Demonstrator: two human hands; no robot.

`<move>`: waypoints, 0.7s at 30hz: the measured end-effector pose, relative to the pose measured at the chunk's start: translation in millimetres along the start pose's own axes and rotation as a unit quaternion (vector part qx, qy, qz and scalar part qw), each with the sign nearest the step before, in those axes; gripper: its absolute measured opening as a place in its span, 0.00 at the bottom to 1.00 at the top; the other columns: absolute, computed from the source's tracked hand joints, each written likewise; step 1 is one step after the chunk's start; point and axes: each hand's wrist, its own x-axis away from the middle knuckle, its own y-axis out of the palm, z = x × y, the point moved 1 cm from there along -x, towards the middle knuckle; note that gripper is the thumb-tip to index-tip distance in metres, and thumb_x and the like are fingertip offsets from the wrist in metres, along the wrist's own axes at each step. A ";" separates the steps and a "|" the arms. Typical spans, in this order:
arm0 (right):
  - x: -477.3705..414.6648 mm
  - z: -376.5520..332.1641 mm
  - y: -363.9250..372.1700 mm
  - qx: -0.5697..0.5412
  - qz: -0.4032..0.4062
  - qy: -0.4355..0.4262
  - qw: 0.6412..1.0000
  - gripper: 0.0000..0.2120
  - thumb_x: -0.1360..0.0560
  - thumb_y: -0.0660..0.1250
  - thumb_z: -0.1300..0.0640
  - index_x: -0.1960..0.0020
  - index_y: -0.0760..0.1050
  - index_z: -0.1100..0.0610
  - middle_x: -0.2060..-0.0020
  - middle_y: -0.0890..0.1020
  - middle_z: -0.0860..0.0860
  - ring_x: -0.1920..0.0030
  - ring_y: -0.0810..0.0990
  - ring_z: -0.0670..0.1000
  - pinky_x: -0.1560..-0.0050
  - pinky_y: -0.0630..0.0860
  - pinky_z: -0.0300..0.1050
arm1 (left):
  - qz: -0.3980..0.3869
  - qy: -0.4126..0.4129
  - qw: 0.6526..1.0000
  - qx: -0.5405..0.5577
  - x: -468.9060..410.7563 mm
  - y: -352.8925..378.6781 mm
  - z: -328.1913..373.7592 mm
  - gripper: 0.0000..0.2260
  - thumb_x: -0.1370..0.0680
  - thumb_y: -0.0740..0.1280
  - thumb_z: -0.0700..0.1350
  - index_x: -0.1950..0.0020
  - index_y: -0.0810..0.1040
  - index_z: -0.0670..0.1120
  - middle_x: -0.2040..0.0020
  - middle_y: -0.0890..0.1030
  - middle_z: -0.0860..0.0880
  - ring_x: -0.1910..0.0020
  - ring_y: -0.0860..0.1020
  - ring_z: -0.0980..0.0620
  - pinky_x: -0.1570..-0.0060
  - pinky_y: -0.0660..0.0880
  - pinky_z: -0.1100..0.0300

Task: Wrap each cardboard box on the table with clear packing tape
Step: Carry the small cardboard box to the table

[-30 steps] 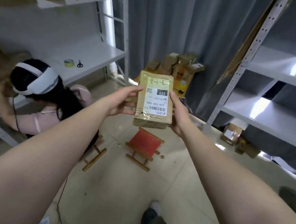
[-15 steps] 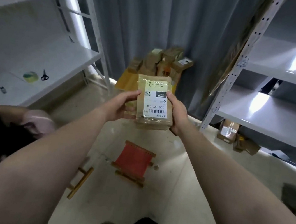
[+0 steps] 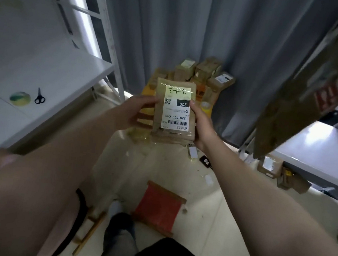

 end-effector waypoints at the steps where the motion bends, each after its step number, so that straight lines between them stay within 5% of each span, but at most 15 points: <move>1: -18.9 -1.8 11.4 0.007 0.001 0.000 1.000 0.20 0.20 0.67 0.41 0.36 0.83 0.54 0.44 0.87 0.57 0.43 0.86 0.59 0.35 0.79 0.63 | 0.003 0.011 1.000 0.001 -15.5 -18.1 4.2 0.20 0.22 0.71 0.58 0.34 0.81 0.50 0.39 0.84 0.50 0.40 0.83 0.40 0.39 0.78 0.39; 4: -78.2 -8.9 48.0 0.035 0.018 0.005 0.999 0.24 0.22 0.69 0.37 0.34 0.81 0.52 0.43 0.87 0.54 0.42 0.86 0.57 0.34 0.78 0.62 | -0.002 0.025 1.000 0.005 -64.0 -79.2 20.9 0.24 0.27 0.75 0.58 0.33 0.80 0.51 0.40 0.85 0.49 0.47 0.85 0.42 0.44 0.81 0.40; 7: -134.1 -20.1 86.4 0.045 0.033 0.000 0.998 0.31 0.28 0.73 0.34 0.33 0.79 0.52 0.42 0.87 0.54 0.41 0.85 0.57 0.32 0.76 0.62 | -0.045 0.016 0.999 0.015 -107.1 -134.5 43.9 0.27 0.29 0.77 0.57 0.32 0.79 0.48 0.46 0.84 0.48 0.66 0.83 0.50 0.63 0.81 0.54; 11: -199.8 -30.6 120.4 0.042 0.061 0.004 0.997 0.39 0.34 0.77 0.32 0.30 0.76 0.53 0.42 0.86 0.54 0.42 0.86 0.58 0.34 0.77 0.66 | -0.072 0.001 0.997 0.040 -163.3 -184.3 70.2 0.15 0.21 0.71 0.49 0.35 0.81 0.47 0.45 0.86 0.46 0.49 0.86 0.42 0.57 0.83 0.50; 16: -266.3 -33.2 116.5 0.024 0.115 0.006 0.993 0.48 0.39 0.81 0.30 0.28 0.72 0.55 0.38 0.84 0.56 0.40 0.85 0.59 0.38 0.80 0.67 | -0.072 -0.033 0.996 0.035 -232.8 -206.9 78.6 0.19 0.25 0.75 0.54 0.36 0.83 0.51 0.40 0.85 0.49 0.40 0.83 0.40 0.39 0.78 0.39; 21: -321.8 -29.9 89.3 0.007 0.134 0.022 0.991 0.46 0.37 0.81 0.32 0.28 0.71 0.56 0.39 0.85 0.55 0.41 0.85 0.60 0.37 0.79 0.68 | -0.084 -0.075 0.994 0.018 -301.8 -201.1 82.2 0.22 0.29 0.77 0.56 0.37 0.82 0.53 0.39 0.84 0.53 0.39 0.82 0.41 0.40 0.78 0.40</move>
